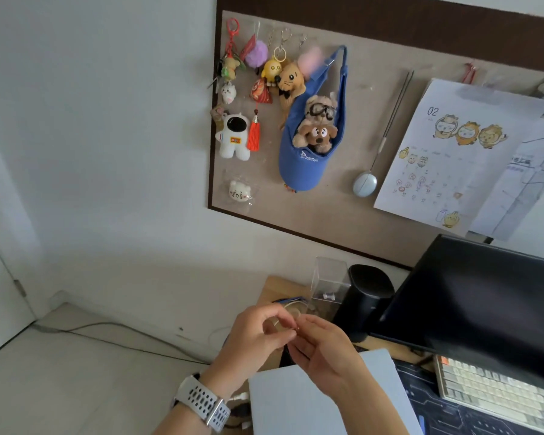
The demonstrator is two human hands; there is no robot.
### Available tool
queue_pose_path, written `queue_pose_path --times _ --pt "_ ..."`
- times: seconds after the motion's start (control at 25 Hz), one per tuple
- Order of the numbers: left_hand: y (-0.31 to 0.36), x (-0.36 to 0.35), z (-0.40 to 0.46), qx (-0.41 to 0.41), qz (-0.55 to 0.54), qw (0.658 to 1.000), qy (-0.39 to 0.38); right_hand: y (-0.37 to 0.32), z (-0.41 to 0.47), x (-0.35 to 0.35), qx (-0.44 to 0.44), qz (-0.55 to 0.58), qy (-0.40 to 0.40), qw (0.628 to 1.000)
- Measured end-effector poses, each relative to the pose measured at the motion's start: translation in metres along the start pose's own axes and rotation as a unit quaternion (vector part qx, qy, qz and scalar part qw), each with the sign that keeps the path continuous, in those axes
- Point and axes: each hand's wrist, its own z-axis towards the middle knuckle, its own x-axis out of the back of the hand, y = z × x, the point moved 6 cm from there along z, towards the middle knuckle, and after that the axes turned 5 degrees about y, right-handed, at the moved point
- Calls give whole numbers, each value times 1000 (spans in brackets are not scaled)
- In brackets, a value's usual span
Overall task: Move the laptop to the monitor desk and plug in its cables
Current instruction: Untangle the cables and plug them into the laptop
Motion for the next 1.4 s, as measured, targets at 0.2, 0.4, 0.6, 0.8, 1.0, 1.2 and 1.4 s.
queue_pose_path --times 0.2,0.4,0.6,0.8,1.0,1.2,1.4 --pt "-32 10 -2 44 -10 999 9 29 15 -12 -37 1 25 999" --pt "-72 30 -6 90 -12 995 29 70 31 -28 -89 -19 62 994" --pt "-106 44 -20 148 -21 988 33 110 37 -41 -143 -35 94 985" --pt "-137 51 -41 236 -159 957 59 124 39 -49 -133 -52 132 981" --pt "-165 57 -55 302 -202 927 100 135 42 -52 -118 -72 170 976" --pt "-192 54 -71 316 -138 933 100 144 46 -31 -91 -106 248 959" --pt "-203 36 -98 317 -79 933 148 134 56 2 21 -408 239 881"
